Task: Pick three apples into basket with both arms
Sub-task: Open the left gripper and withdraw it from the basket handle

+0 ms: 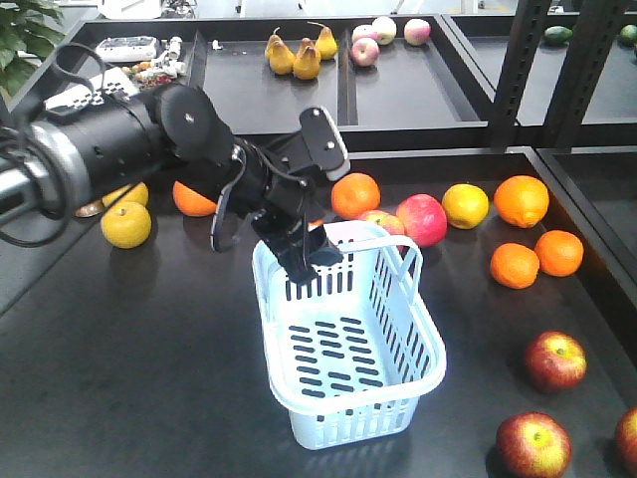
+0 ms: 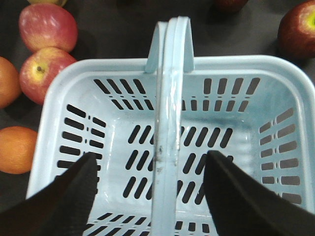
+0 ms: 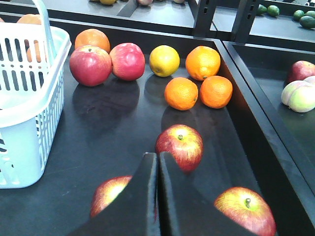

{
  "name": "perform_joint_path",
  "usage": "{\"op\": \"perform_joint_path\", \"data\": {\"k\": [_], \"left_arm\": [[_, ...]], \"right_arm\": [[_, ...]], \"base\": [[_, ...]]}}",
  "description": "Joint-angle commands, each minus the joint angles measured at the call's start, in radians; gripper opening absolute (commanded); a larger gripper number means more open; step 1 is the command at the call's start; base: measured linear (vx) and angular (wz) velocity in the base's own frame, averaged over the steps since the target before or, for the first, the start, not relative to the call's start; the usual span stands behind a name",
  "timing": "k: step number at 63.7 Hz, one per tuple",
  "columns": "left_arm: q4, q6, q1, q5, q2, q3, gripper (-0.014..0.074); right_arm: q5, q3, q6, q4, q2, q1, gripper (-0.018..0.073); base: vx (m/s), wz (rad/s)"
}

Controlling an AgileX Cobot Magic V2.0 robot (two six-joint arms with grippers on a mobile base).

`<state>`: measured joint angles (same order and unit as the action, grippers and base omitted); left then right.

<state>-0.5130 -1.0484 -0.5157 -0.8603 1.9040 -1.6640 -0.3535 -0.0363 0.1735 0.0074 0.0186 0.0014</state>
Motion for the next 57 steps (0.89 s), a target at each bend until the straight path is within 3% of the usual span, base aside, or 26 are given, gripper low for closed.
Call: {"op": "perform_joint_path", "data": {"k": [1,8,14,22,27,30,38,57], "left_arm": [[-0.037,0.019,0.000,0.019,-0.110,-0.038,0.0463],[0.024,0.111,0.000,-0.027,-0.175,-0.038,0.0419],[0.139,0.233,0.000,-0.096,-0.236,-0.037,0.0337],[0.300,0.381,0.002,-0.243,-0.317,-0.037,0.0150],[0.347,0.431,0.002,-0.320,-0.365,-0.037,0.0035],[0.344,0.437,0.002,-0.357,-0.396,-0.033,-0.0010],[0.297,0.470,0.002,-0.353,-0.505,0.027,-0.0008],[0.200,0.571,0.002,-0.059,-0.876,0.436,-0.0008]], "right_arm": [[0.072,0.032,0.010,-0.007,0.006,-0.001,-0.0008],[0.072,0.032,0.010,-0.007,0.006,-0.001,-0.0008],[0.072,0.032,0.010,-0.007,0.006,-0.001,-0.0008],[0.072,0.032,0.010,-0.007,0.006,-0.001,-0.0008],[0.072,0.032,0.010,-0.007,0.006,-0.001,-0.0008],[0.072,0.032,0.010,-0.007,0.006,-0.001,-0.0008],[0.072,0.032,0.010,-0.007,0.006,-0.001,-0.0008],[0.074,0.032,0.071,-0.041,0.006,-0.001,-0.0008]], "base": [[0.00,0.00],[0.00,0.00],[0.00,0.00],[0.00,0.00],[0.00,0.00],[0.00,0.00],[0.00,0.00],[0.00,0.00]]}}
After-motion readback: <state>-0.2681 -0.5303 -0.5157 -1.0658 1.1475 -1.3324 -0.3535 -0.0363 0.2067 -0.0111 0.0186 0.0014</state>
